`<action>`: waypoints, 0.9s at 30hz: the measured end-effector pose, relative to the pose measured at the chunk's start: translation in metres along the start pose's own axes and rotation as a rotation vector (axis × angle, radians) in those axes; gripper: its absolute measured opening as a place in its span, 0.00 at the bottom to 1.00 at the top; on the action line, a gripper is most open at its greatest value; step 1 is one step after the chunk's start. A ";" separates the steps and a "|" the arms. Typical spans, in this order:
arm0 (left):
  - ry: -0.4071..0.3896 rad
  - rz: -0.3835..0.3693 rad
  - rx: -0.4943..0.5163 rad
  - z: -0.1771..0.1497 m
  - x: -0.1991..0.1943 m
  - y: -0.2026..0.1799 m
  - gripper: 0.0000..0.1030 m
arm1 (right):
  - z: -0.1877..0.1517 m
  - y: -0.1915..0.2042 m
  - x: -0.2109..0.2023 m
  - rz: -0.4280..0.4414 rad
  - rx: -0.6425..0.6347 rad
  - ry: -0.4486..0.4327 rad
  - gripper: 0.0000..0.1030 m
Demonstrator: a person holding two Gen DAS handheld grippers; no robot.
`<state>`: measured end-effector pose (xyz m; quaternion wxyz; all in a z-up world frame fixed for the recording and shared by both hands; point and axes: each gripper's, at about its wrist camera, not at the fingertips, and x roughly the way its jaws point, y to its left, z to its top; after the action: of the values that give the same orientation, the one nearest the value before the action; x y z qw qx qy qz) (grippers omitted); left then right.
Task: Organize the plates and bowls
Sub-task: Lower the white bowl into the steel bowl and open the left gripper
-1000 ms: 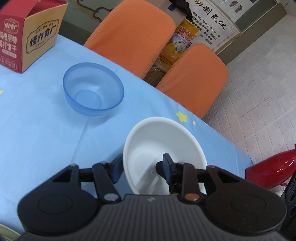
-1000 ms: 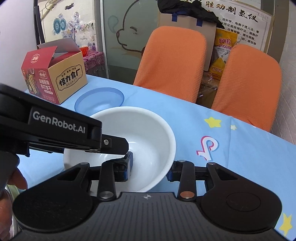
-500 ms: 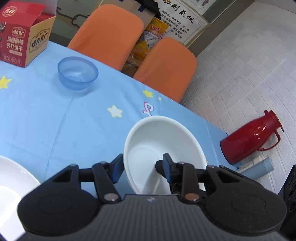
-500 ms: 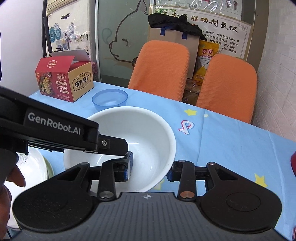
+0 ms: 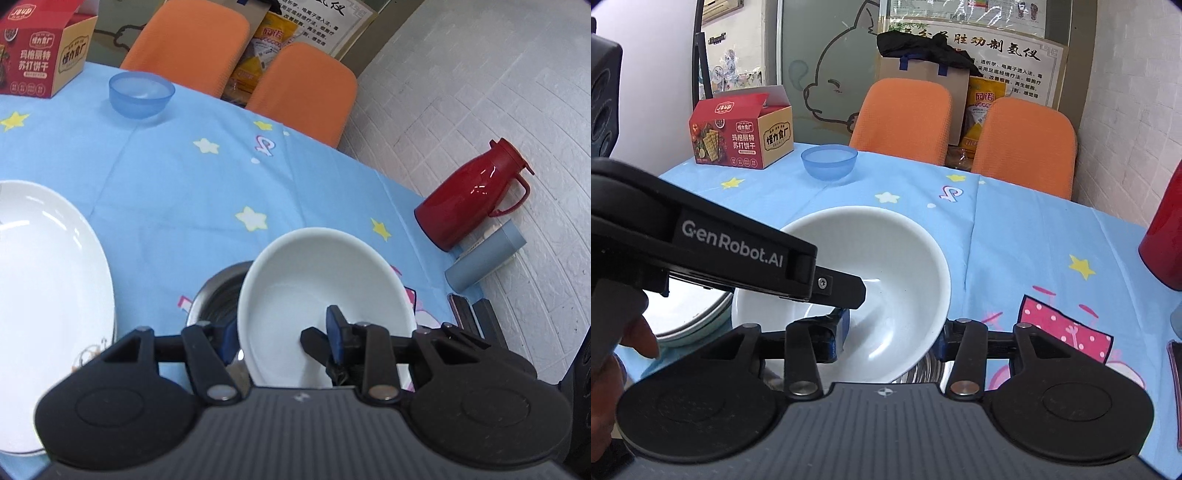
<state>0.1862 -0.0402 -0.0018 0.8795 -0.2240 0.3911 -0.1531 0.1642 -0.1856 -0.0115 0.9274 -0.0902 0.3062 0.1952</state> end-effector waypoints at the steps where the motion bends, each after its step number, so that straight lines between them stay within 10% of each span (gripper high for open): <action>1: 0.005 0.000 0.006 -0.002 0.001 0.000 0.30 | -0.003 -0.001 0.001 0.002 0.005 0.004 0.76; 8: 0.025 0.043 0.020 -0.005 0.011 0.011 0.31 | -0.015 0.001 0.007 0.001 0.015 0.021 0.75; 27: -0.064 0.024 0.097 0.030 -0.025 0.024 0.71 | -0.027 -0.033 -0.017 -0.033 0.204 -0.056 1.00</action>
<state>0.1945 -0.0001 0.0190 0.9031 -0.1810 0.3575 -0.1543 0.1510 -0.2287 -0.0214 0.9430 0.0052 0.2968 0.1504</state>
